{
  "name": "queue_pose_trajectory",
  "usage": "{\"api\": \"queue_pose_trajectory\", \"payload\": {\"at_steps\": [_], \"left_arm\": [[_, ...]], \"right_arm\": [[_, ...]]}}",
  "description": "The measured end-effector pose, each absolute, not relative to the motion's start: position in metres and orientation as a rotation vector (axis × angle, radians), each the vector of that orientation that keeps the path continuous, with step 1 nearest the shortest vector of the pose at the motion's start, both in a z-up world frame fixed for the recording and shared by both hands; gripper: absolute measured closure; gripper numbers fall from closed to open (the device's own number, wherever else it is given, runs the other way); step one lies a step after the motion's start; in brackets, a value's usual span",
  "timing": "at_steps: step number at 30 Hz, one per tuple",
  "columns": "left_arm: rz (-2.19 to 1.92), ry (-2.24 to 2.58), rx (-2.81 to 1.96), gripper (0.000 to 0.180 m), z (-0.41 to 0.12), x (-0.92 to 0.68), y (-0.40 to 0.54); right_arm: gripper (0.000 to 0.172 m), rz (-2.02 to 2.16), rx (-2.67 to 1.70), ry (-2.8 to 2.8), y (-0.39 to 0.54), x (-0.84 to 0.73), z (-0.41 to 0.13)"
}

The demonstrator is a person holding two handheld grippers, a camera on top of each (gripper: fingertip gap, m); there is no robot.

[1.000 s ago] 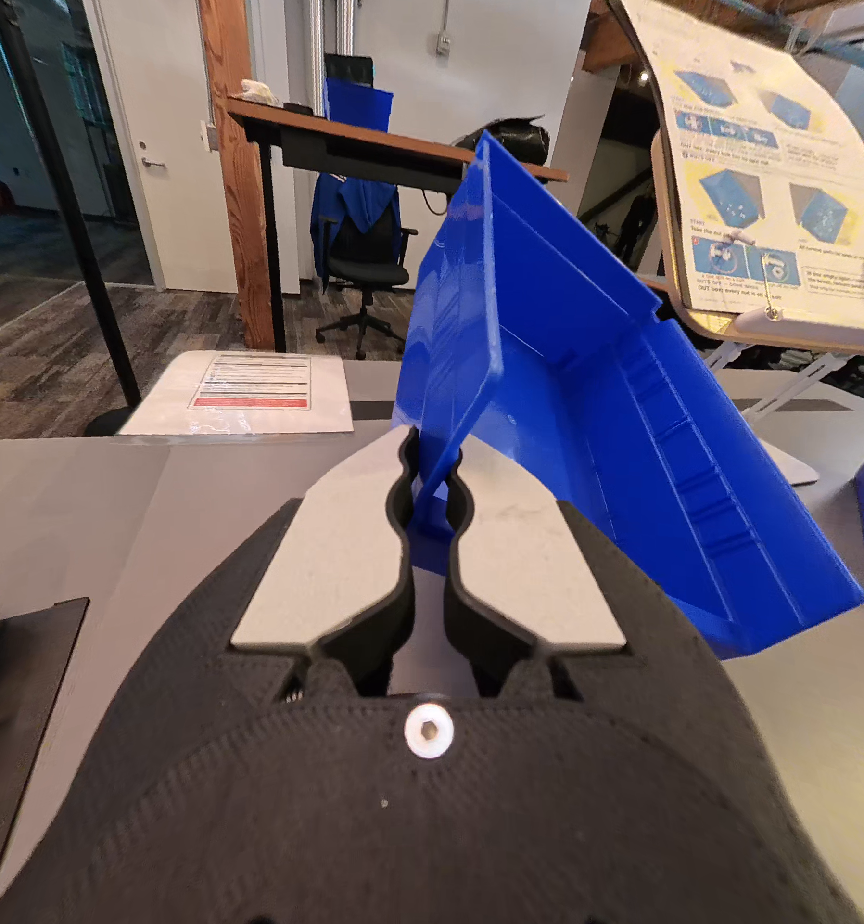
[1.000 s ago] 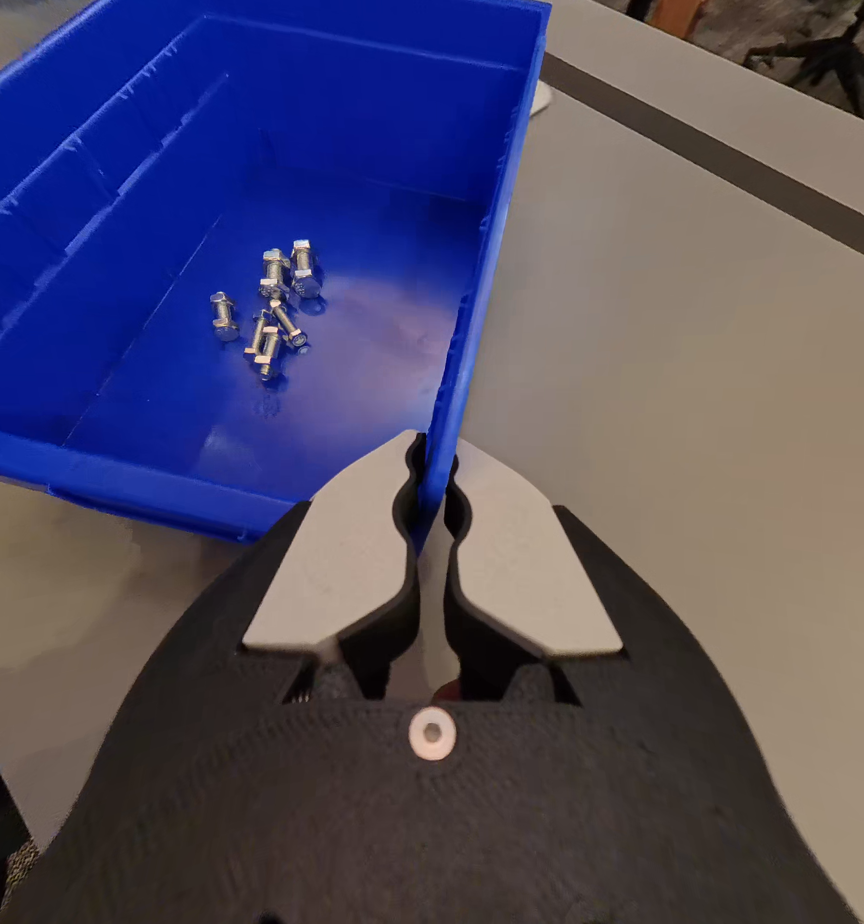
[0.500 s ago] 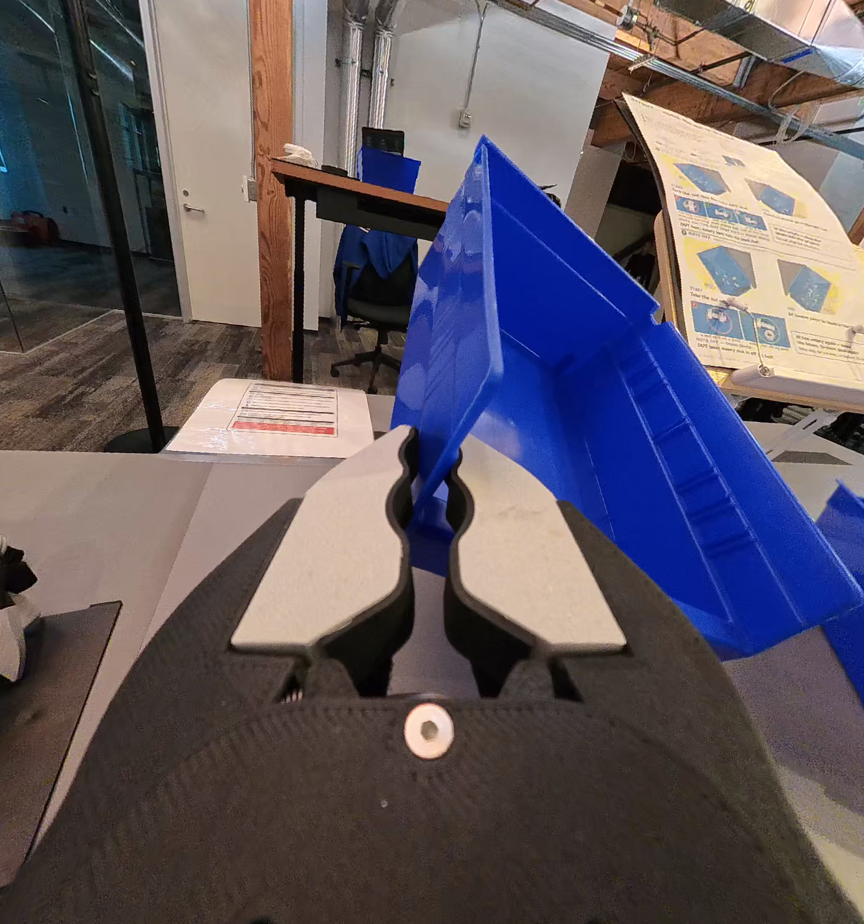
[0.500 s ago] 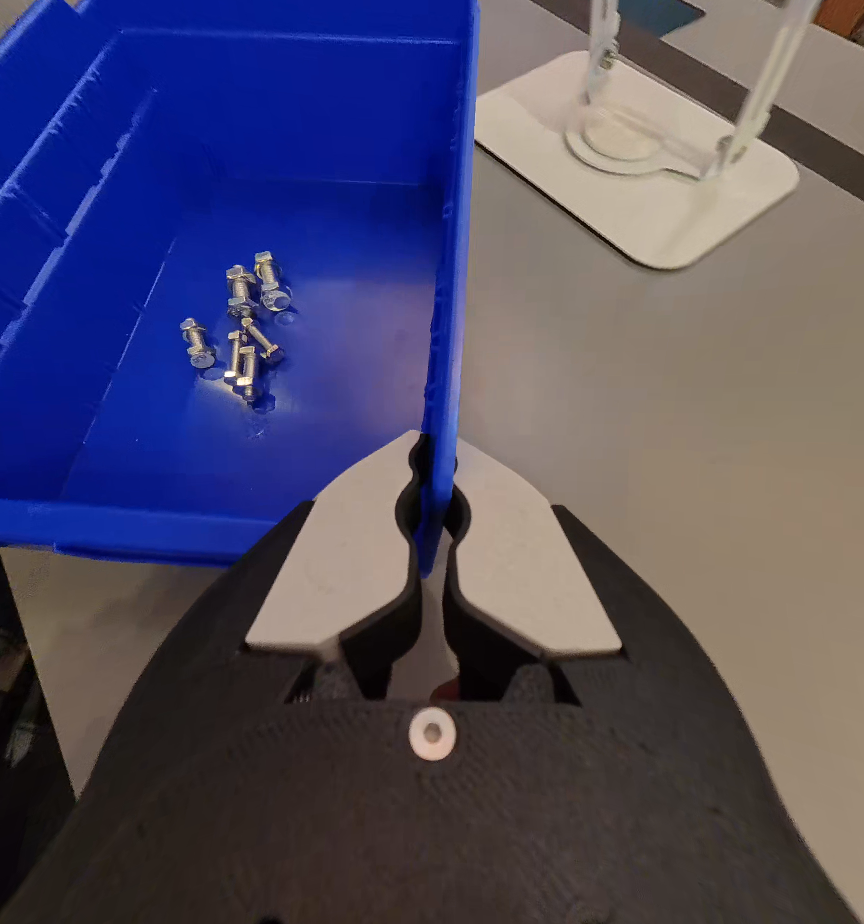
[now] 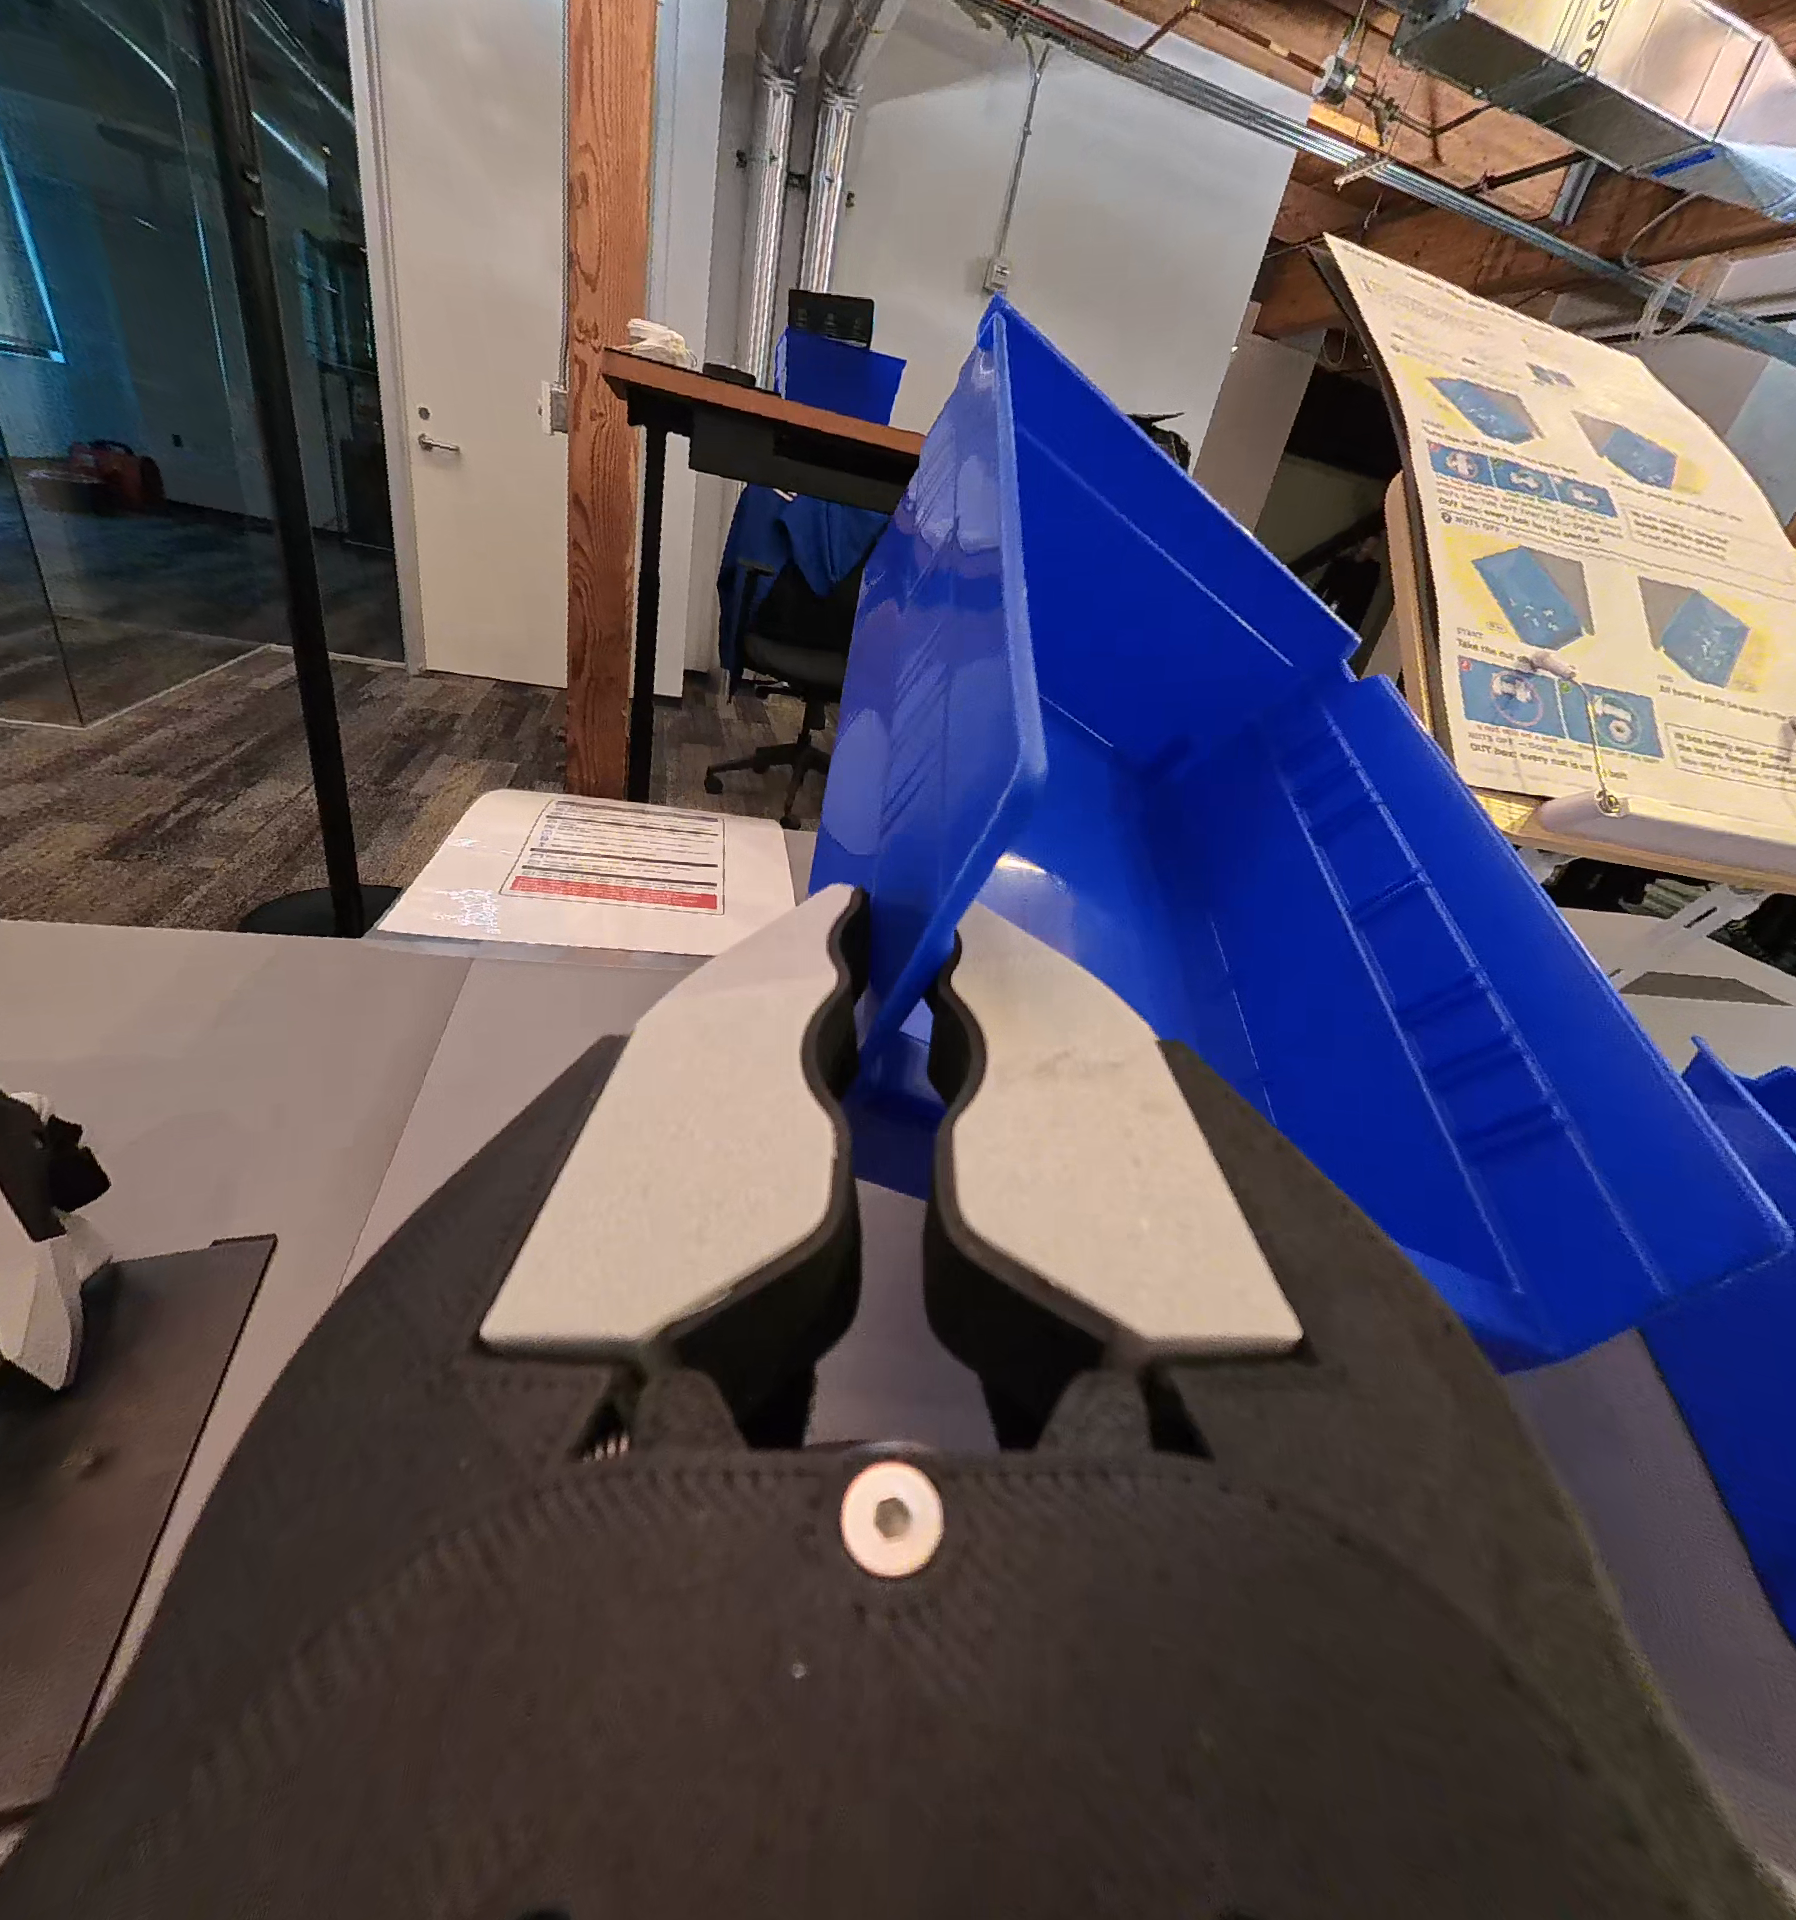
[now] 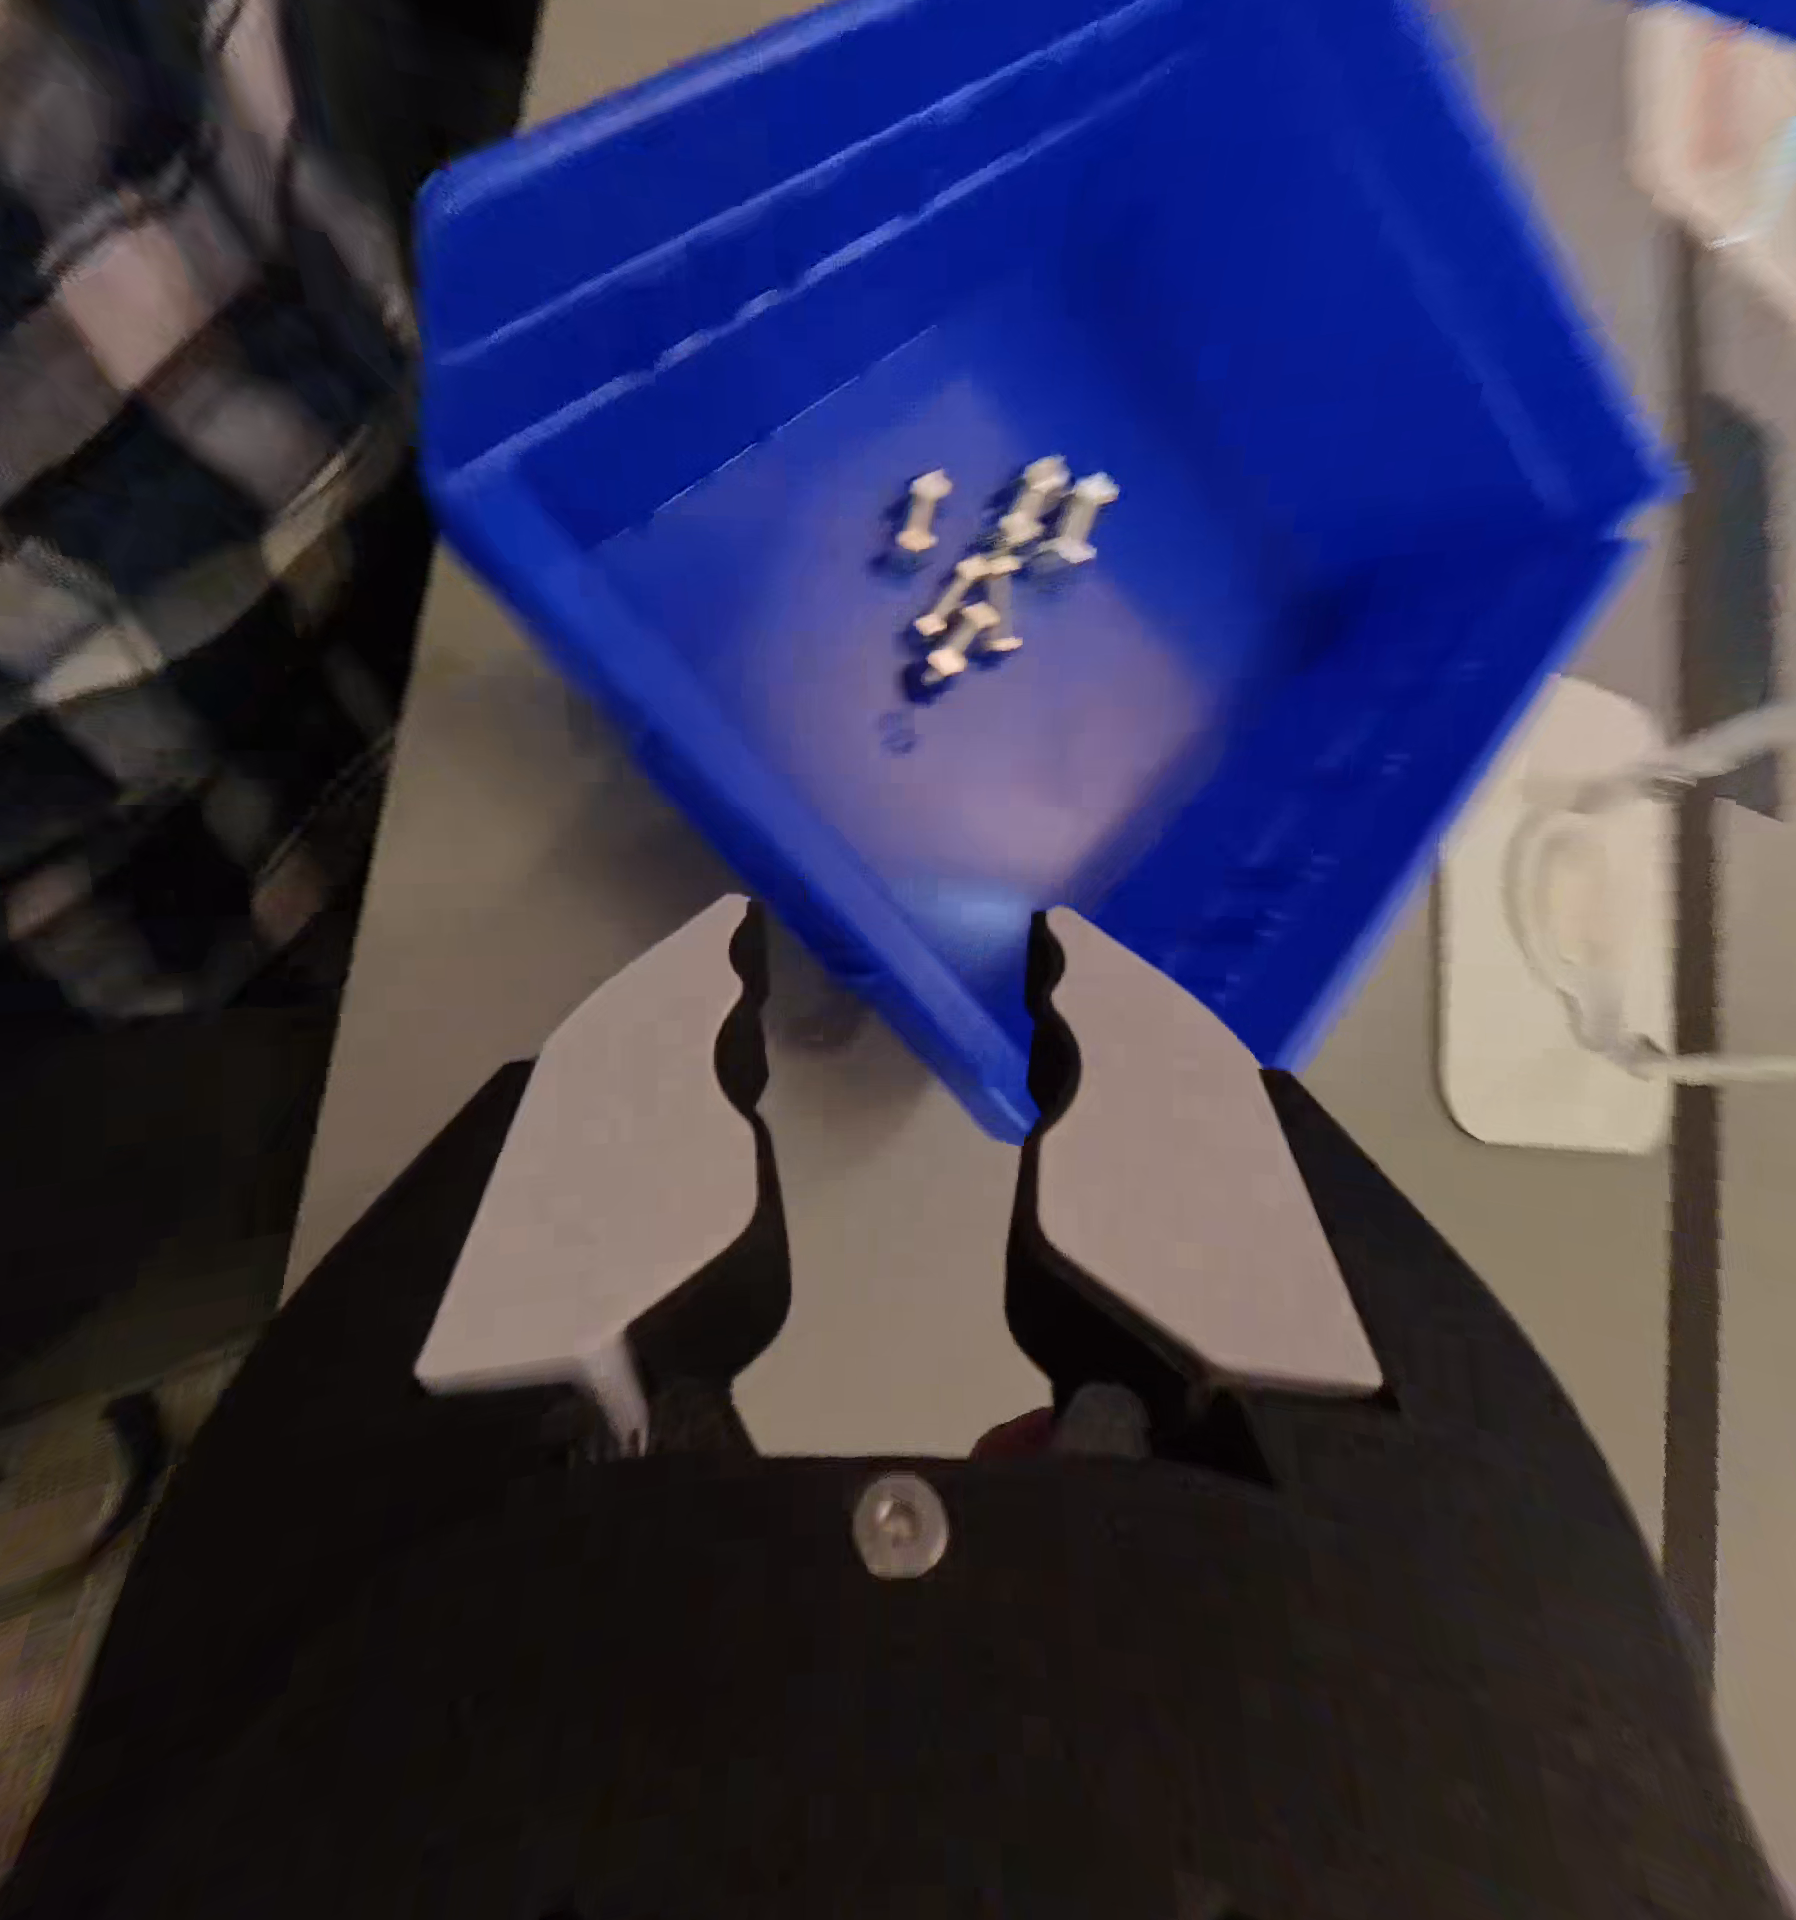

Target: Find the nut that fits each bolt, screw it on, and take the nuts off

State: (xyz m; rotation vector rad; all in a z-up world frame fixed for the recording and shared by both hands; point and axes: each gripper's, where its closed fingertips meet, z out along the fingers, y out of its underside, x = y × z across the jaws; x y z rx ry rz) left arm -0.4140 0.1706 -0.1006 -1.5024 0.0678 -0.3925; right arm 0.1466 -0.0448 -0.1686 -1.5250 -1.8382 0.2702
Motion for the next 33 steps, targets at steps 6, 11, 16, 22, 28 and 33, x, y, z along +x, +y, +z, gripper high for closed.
{"api": "queue_pose_trajectory", "payload": {"at_steps": [6, 11, 16, 22, 28, 33], "left_arm": [[-0.406, 0.065, -1.493, 0.172, -0.102, -0.410, 0.171], [-0.407, 0.064, -1.493, 0.172, -0.102, -0.410, 0.172], [-0.399, 0.063, -1.475, 0.172, -0.096, -0.412, 0.169], [-0.392, 0.019, -1.433, 0.172, -0.089, -0.427, 0.162], [-0.367, -0.023, -1.411, 0.172, -0.086, -0.444, 0.156], [-0.358, -0.040, -1.382, 0.172, -0.080, -0.452, 0.151]], "right_arm": [[0.114, 0.130, -1.435, -2.147, -0.051, 0.124, -0.237], [0.133, 0.150, -1.405, -2.167, -0.046, 0.107, -0.249], [0.135, 0.124, -1.395, -2.147, -0.035, 0.078, -0.249], [0.142, 0.182, -1.386, -2.147, -0.020, 0.021, -0.251], [0.142, 0.165, -1.424, -2.144, 0.001, -0.017, -0.252], [0.143, 0.133, -1.510, -2.096, 0.018, -0.053, -0.252]]}}
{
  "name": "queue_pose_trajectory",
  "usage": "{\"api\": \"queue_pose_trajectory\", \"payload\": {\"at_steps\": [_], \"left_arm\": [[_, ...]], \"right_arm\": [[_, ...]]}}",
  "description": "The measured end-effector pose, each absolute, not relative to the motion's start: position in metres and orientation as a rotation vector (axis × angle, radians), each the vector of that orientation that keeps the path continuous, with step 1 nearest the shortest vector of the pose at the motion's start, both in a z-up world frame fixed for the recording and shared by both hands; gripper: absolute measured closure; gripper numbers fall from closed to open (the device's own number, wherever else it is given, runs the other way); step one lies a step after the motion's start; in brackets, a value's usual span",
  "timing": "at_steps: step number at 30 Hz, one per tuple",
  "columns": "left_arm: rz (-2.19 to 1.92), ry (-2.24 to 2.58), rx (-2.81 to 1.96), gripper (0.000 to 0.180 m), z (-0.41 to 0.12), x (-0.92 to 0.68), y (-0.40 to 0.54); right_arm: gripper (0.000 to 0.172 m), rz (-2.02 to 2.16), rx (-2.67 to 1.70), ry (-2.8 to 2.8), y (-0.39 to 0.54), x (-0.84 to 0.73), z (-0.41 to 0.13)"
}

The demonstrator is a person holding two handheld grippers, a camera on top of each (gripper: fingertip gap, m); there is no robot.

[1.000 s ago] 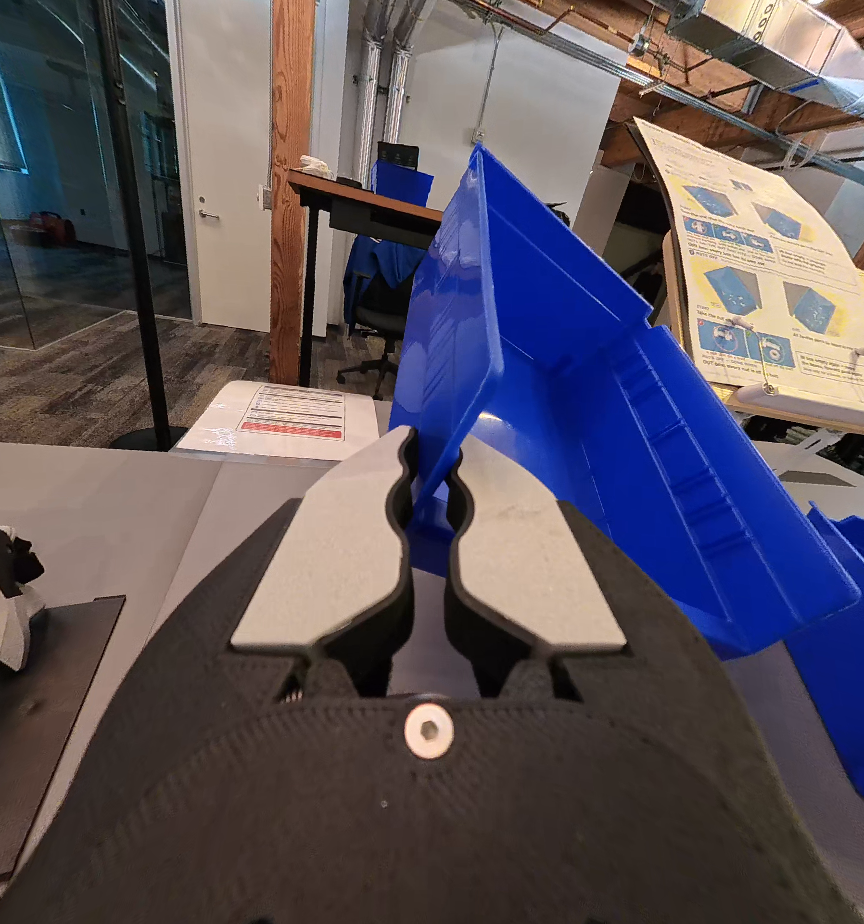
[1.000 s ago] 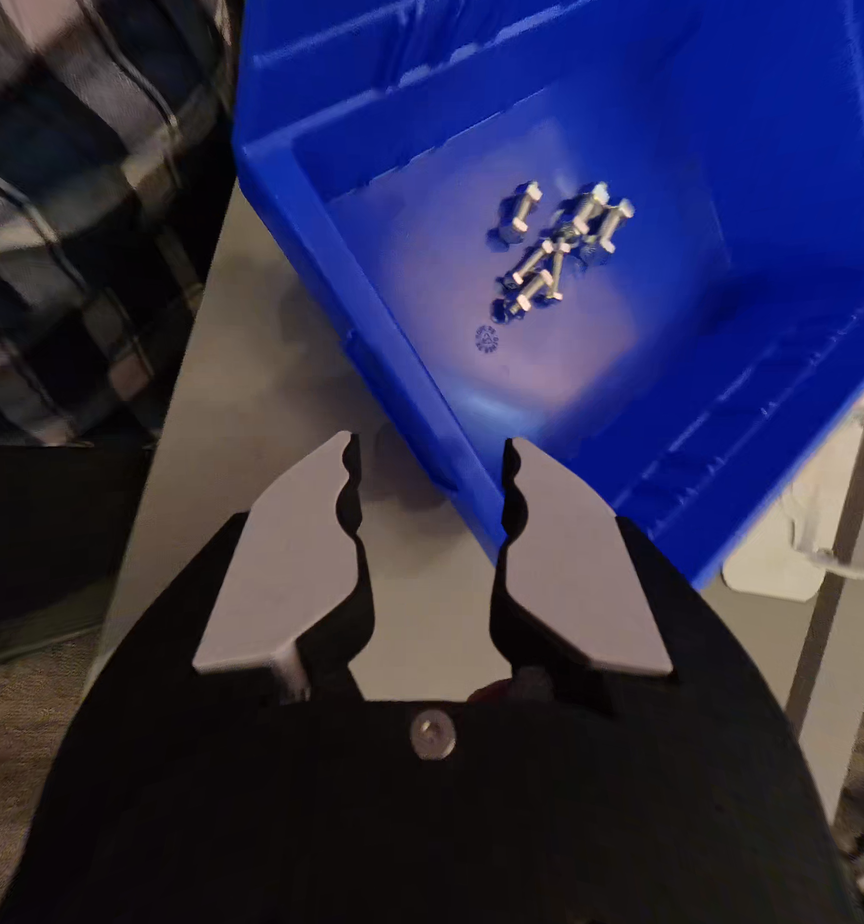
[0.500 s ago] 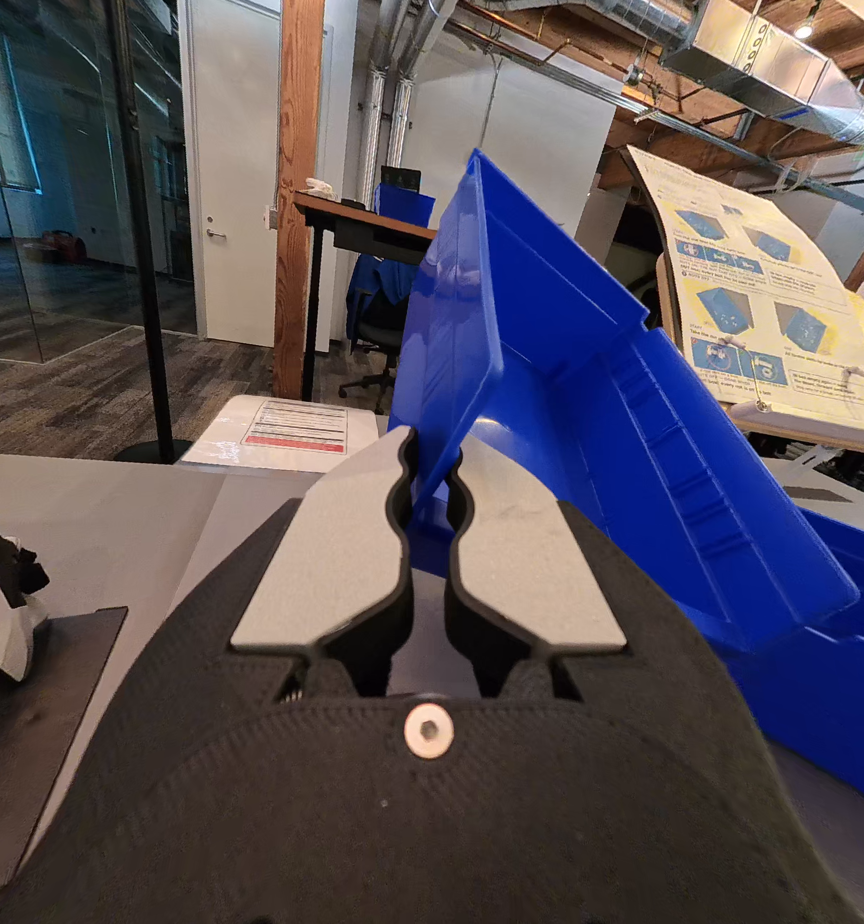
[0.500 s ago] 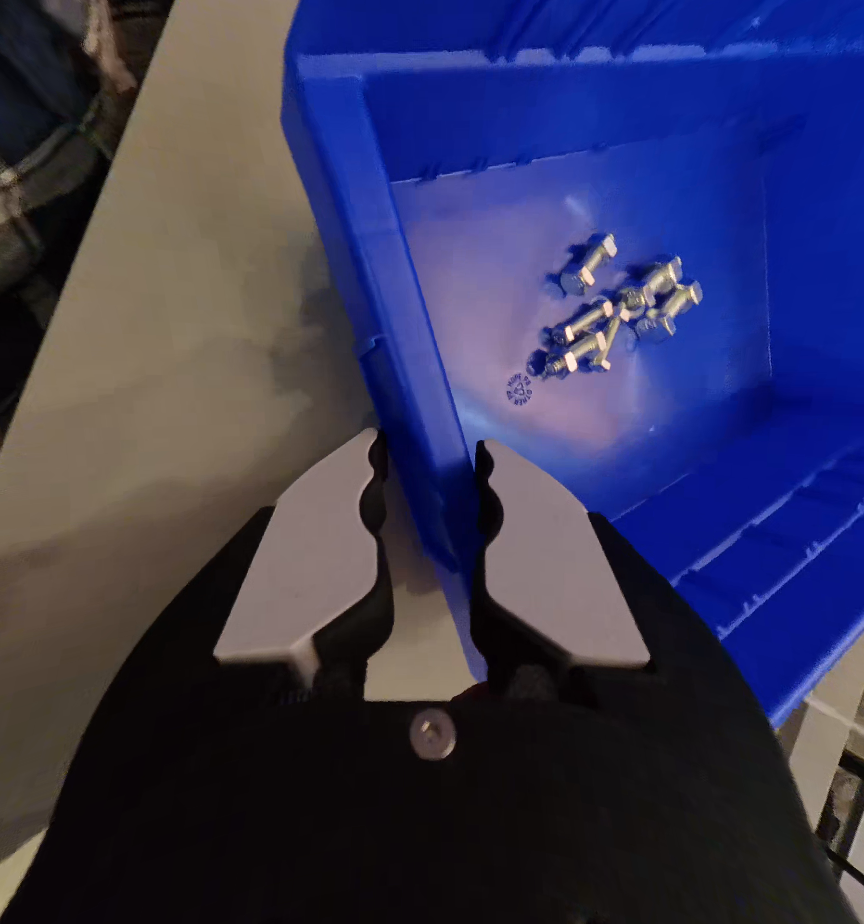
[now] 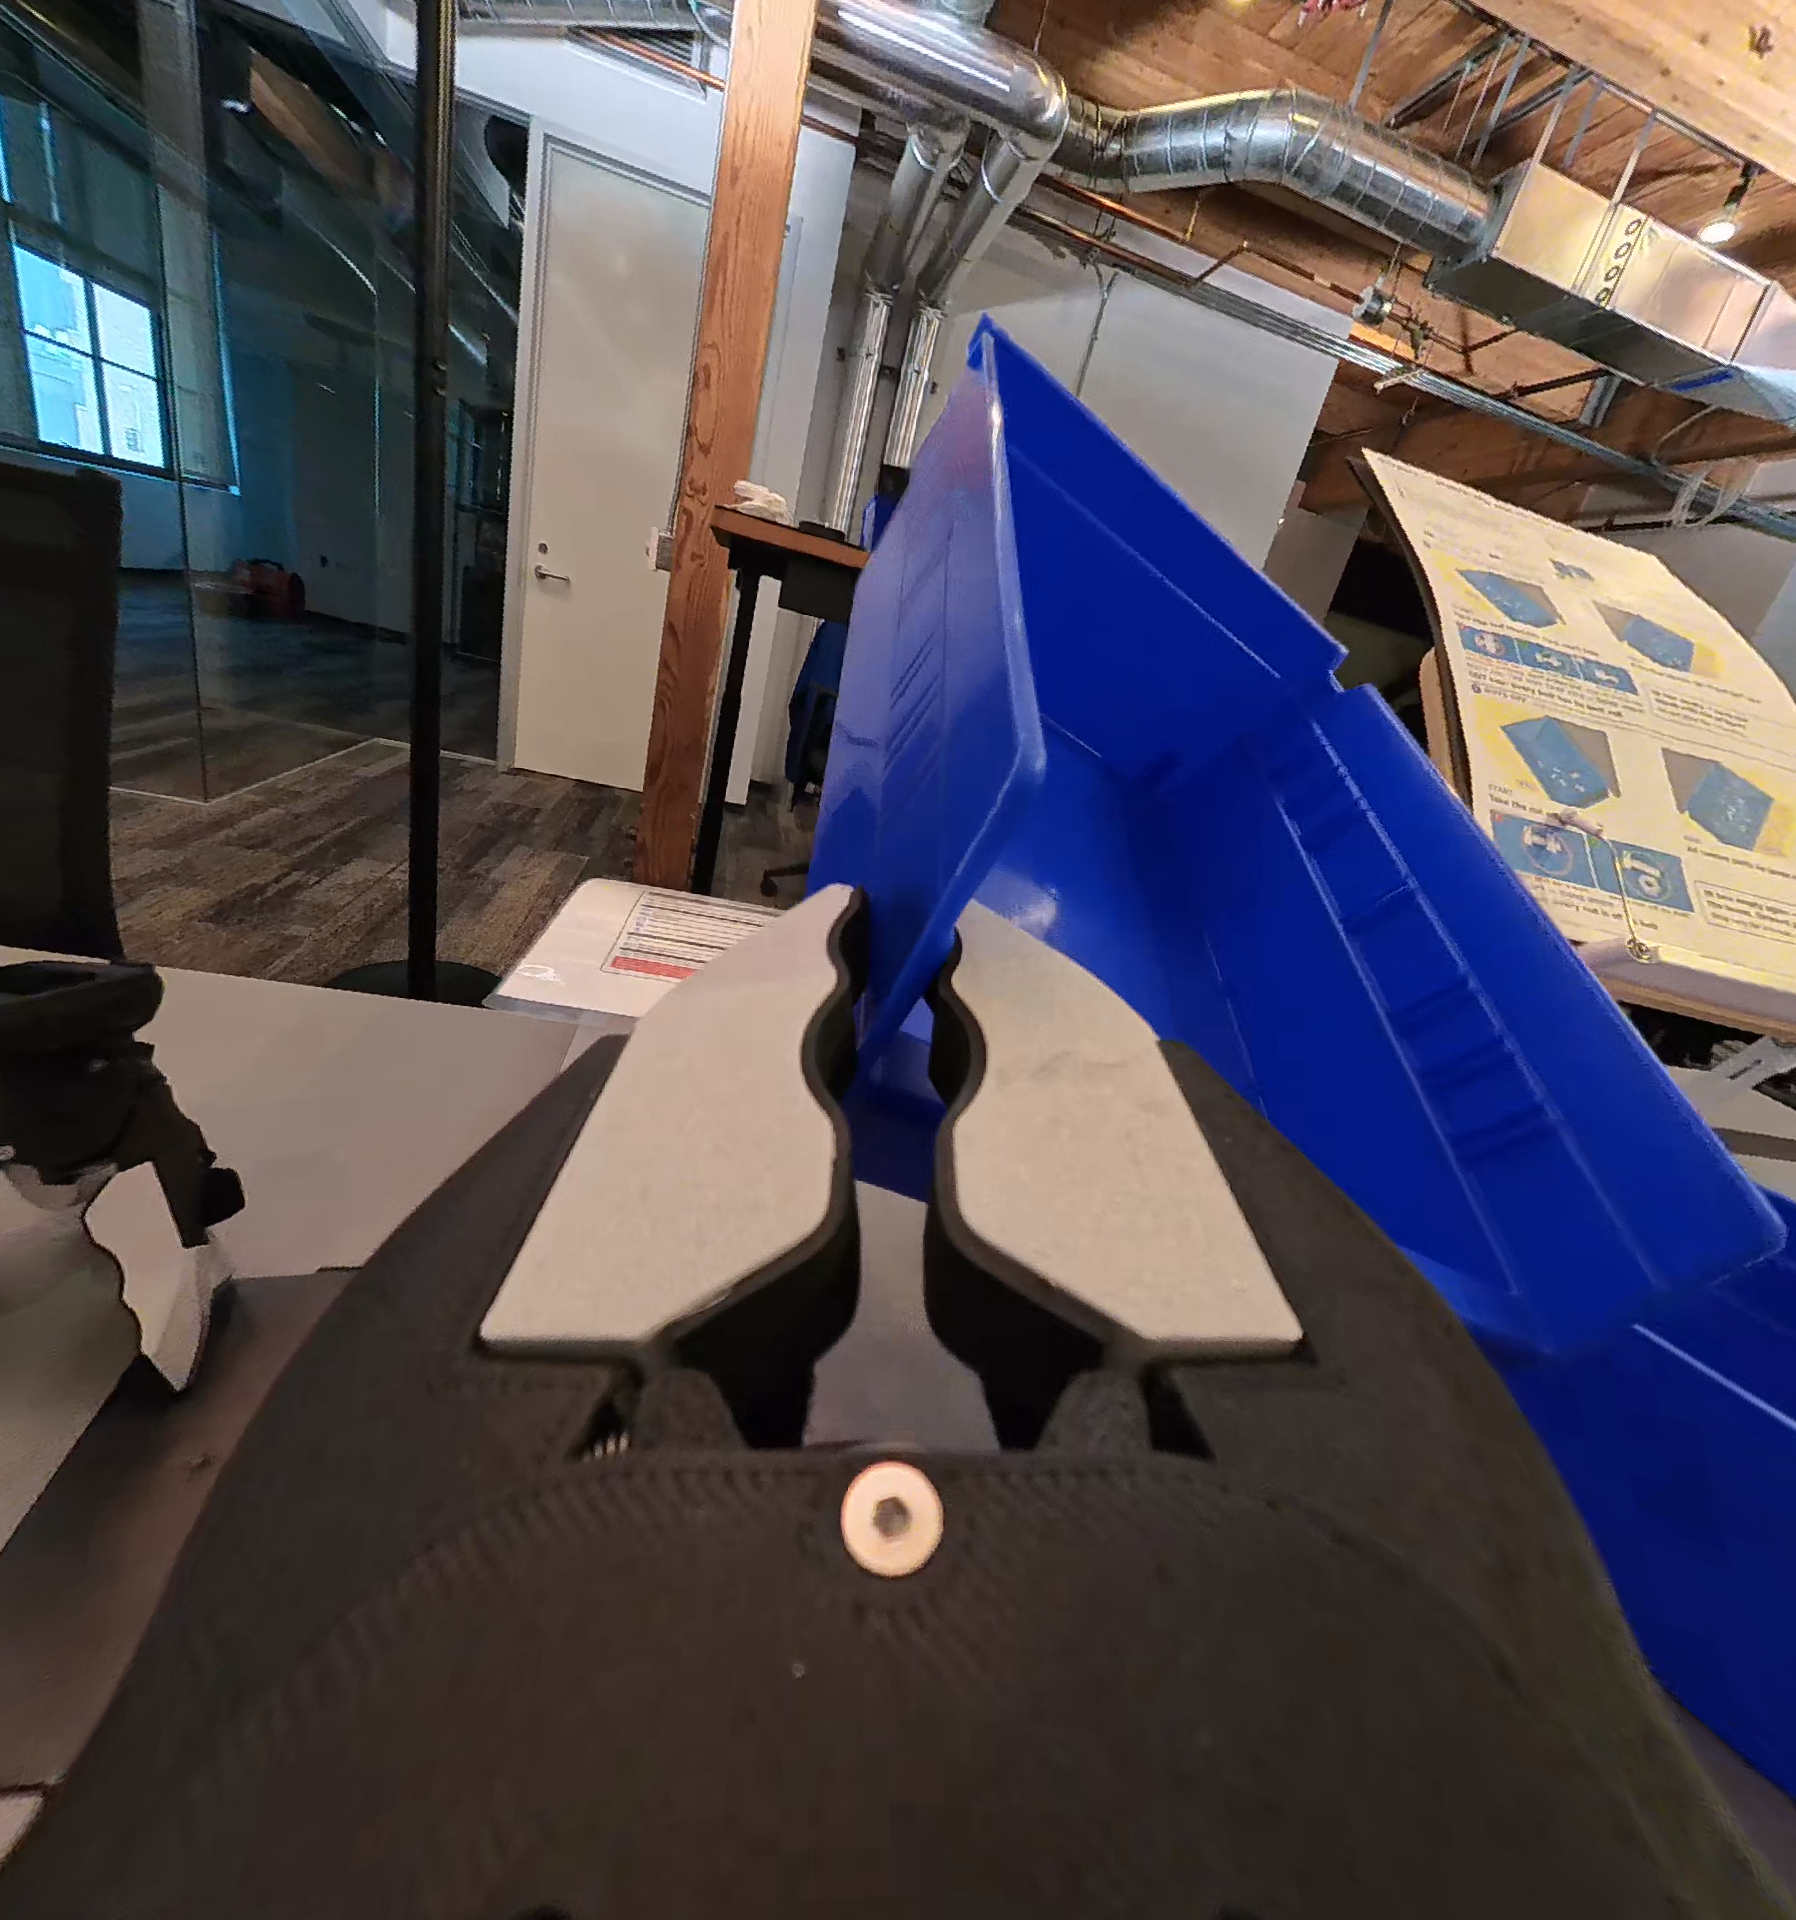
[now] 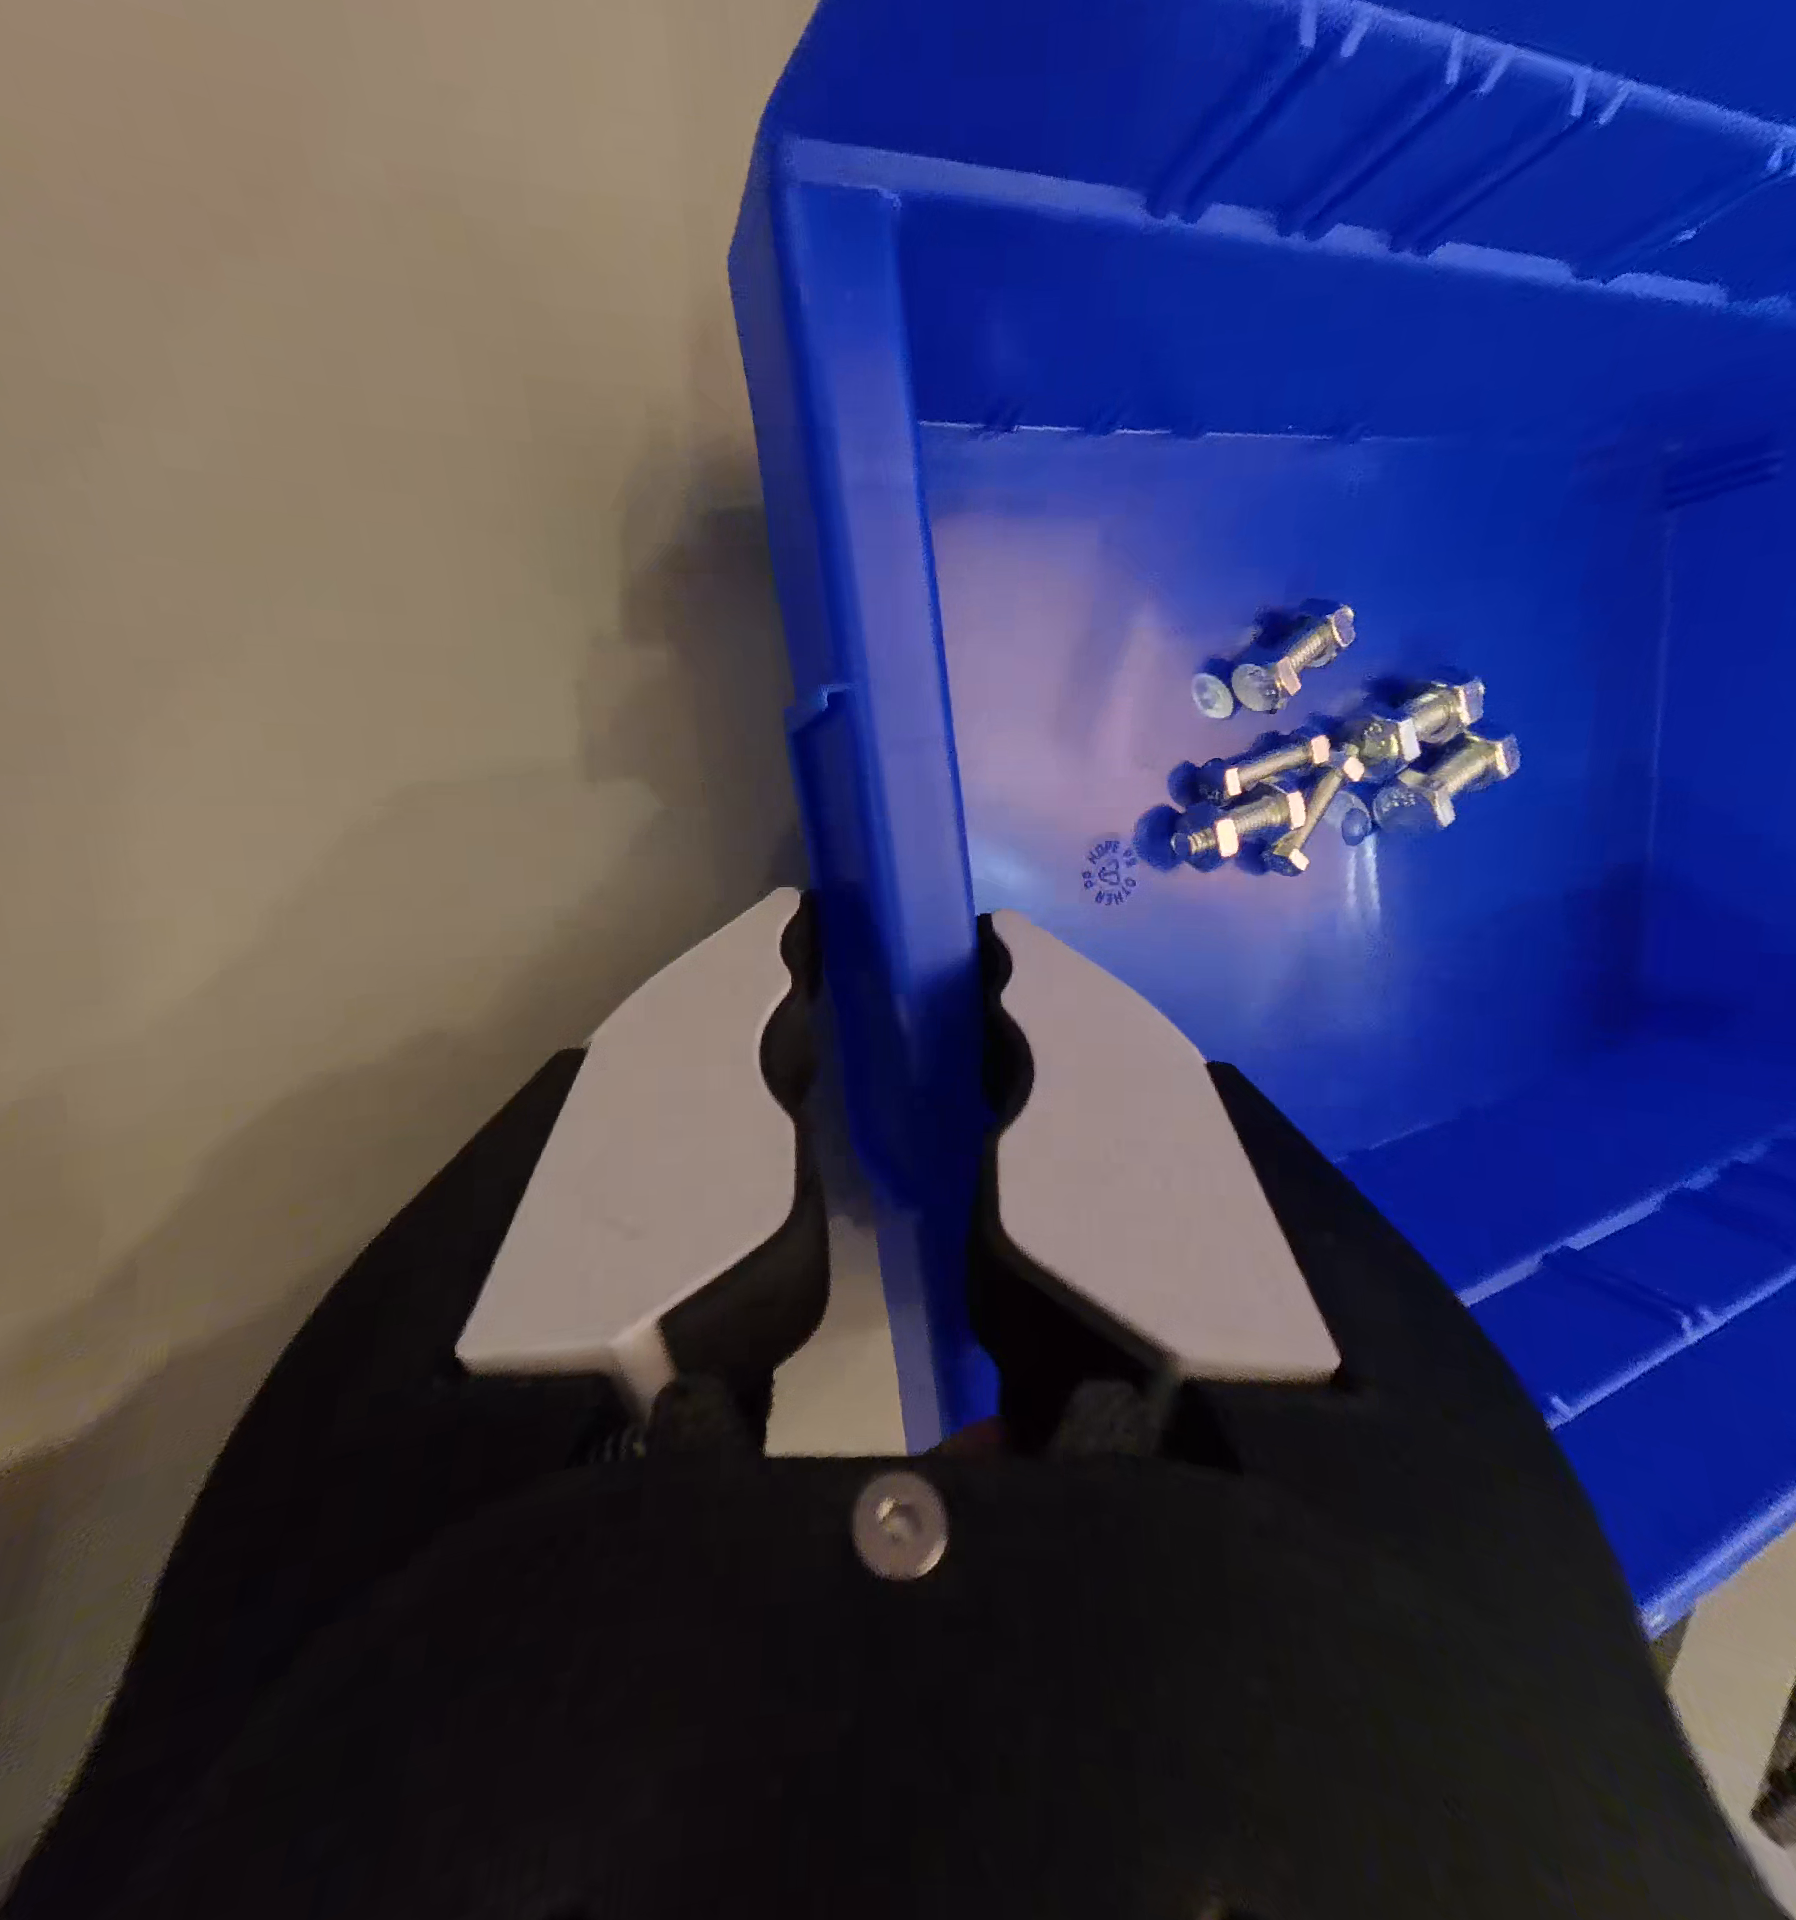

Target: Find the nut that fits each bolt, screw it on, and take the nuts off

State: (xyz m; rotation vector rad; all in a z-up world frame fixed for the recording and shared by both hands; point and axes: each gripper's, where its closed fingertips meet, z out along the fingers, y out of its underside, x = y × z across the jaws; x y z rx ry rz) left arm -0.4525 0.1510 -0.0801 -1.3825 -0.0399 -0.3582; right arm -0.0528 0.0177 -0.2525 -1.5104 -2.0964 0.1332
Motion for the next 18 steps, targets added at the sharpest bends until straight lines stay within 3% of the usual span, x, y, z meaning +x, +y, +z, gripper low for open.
{"api": "queue_pose_trajectory", "payload": {"at_steps": [18], "left_arm": [[-0.291, -0.144, -1.353, 0.172, -0.079, -0.480, 0.141]], "right_arm": [[0.143, 0.031, -1.839, -1.824, 0.130, -0.186, -0.254]]}}
